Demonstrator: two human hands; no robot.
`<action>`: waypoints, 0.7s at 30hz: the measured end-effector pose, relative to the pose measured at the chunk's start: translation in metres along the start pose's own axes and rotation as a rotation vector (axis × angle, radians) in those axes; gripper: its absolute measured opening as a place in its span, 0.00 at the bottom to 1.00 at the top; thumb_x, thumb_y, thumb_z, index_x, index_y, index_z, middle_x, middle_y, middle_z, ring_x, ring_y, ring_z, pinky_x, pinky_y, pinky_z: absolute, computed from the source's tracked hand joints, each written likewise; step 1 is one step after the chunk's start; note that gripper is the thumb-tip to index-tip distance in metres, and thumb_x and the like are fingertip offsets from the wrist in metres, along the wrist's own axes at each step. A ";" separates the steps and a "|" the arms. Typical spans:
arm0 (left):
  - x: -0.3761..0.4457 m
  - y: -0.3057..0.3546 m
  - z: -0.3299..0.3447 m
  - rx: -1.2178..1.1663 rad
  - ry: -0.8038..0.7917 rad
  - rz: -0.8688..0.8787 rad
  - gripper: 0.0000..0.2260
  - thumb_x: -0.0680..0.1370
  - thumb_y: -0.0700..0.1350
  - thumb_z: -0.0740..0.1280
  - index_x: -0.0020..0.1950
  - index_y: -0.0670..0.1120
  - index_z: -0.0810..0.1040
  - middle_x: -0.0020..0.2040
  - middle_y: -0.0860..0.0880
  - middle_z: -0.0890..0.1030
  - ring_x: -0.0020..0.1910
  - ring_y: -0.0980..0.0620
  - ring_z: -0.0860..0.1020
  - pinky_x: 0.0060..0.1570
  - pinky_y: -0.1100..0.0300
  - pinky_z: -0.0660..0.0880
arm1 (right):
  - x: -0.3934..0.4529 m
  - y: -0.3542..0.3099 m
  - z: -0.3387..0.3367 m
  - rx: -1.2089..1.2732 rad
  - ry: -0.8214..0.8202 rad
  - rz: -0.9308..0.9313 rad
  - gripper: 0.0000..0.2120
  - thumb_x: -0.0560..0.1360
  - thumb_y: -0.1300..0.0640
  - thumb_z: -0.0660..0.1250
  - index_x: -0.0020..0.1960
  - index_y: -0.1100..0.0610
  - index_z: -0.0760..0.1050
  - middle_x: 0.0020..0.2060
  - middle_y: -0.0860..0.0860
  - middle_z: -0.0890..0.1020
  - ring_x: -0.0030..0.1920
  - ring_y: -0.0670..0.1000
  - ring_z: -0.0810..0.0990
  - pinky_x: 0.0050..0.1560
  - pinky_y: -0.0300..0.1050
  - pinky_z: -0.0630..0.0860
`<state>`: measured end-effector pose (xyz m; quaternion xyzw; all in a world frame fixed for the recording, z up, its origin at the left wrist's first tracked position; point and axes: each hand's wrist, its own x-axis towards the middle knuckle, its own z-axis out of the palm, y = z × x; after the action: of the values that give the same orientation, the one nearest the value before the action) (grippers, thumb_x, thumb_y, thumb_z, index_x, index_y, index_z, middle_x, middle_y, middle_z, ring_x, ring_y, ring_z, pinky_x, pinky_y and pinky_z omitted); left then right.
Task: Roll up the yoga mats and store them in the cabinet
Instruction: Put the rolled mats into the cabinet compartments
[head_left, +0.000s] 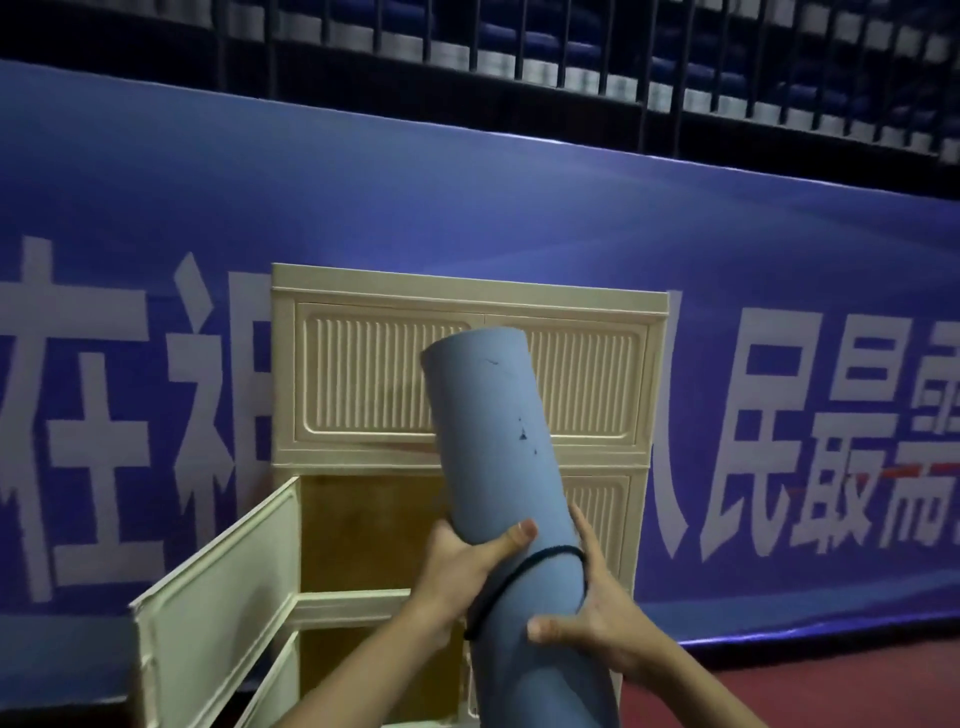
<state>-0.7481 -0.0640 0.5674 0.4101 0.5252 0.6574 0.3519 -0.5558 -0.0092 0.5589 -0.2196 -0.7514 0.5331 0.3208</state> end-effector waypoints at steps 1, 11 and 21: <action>0.012 0.009 0.004 0.033 -0.062 0.016 0.44 0.57 0.65 0.85 0.65 0.48 0.74 0.58 0.50 0.85 0.52 0.50 0.85 0.50 0.50 0.84 | 0.003 -0.002 -0.004 -0.013 0.097 -0.030 0.60 0.61 0.60 0.86 0.77 0.37 0.51 0.68 0.50 0.76 0.61 0.50 0.83 0.55 0.48 0.82; 0.186 0.086 0.015 0.214 0.095 0.146 0.28 0.82 0.55 0.68 0.78 0.47 0.65 0.61 0.47 0.78 0.51 0.50 0.79 0.59 0.49 0.79 | -0.010 0.029 -0.057 0.076 0.739 -0.159 0.60 0.45 0.41 0.86 0.74 0.42 0.64 0.62 0.45 0.79 0.58 0.51 0.82 0.59 0.59 0.80; 0.242 0.077 0.046 0.466 0.267 0.158 0.37 0.75 0.49 0.76 0.79 0.48 0.61 0.74 0.49 0.63 0.64 0.49 0.72 0.68 0.48 0.74 | -0.014 0.074 -0.089 0.107 0.776 -0.059 0.66 0.42 0.40 0.89 0.75 0.38 0.61 0.65 0.43 0.78 0.59 0.50 0.81 0.63 0.60 0.78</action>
<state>-0.8096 0.1551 0.6885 0.4295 0.6703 0.5924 0.1233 -0.4833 0.0652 0.5054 -0.3663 -0.5513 0.4393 0.6074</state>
